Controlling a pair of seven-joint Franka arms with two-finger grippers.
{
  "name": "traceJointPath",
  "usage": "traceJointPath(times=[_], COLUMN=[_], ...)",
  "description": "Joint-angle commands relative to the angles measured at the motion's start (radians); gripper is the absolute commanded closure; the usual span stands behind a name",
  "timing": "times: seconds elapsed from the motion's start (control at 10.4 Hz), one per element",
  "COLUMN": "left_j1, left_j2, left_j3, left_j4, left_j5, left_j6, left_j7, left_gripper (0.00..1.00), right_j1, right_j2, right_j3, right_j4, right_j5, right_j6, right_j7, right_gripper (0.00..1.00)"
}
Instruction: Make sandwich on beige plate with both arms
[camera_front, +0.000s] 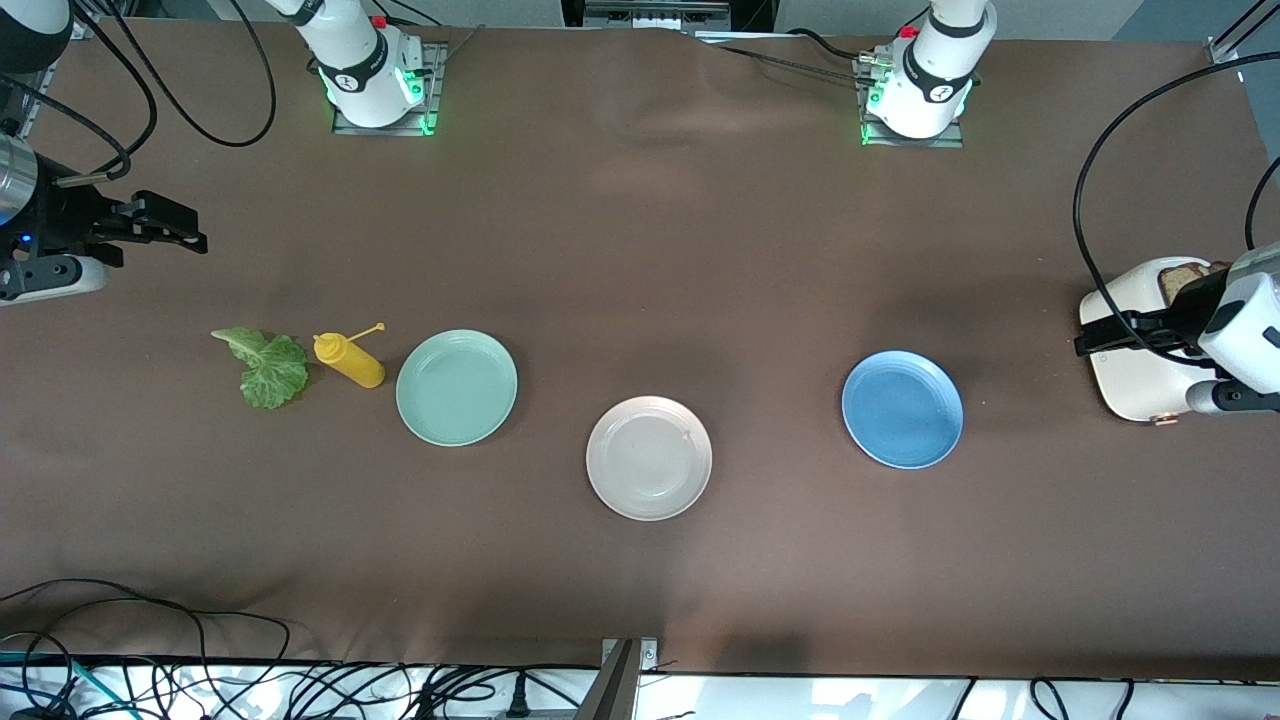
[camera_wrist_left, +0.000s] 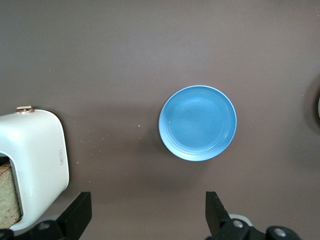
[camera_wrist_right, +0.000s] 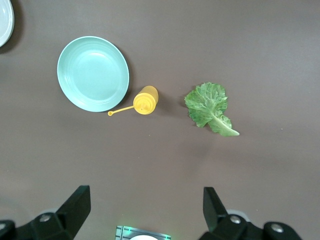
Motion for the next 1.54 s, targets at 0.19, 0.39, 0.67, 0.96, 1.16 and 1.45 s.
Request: traceJointPath(times=[0.19,0.39,0.67,0.96,1.16,1.45], left_j1=[0.000,0.000,0.000,0.000,-0.013,-0.012], left_j2=[-0.008,-0.008,-0.008,-0.008,-0.009,-0.009], left_j3=[-0.006,-0.006,-0.006,-0.008,-0.012,-0.014], left_j4=[-0.012,-0.012,-0.012,-0.012,-0.012,-0.012], left_j5=[0.027,0.027,0.027,0.030,0.088,0.079], left_j6=[-0.001,-0.001,-0.001,-0.001,-0.002,-0.001], left_j7=[0.015,0.015,0.015,0.013,0.010,0.009], left_gripper=[0.00,0.00,0.00,0.00,0.00,0.00], right_j1=[-0.006,-0.006,-0.006,-0.005,-0.005,-0.003], right_j2=[0.007,0.007,0.006,0.006,0.006,0.006], right_j3=[-0.003,-0.003,-0.004,-0.004,-0.004,-0.003], right_j4=[0.010,0.007,-0.001,-0.001,-0.001,-0.001], right_j5=[0.057,0.062,0.056,0.047,0.033,0.017], right_j6=[0.022,0.034,0.039,0.039,0.039,0.039], right_j7=[0.015,0.017,0.017,0.015,0.015,0.021], right_gripper=[0.00,0.00,0.00,0.00,0.00,0.00])
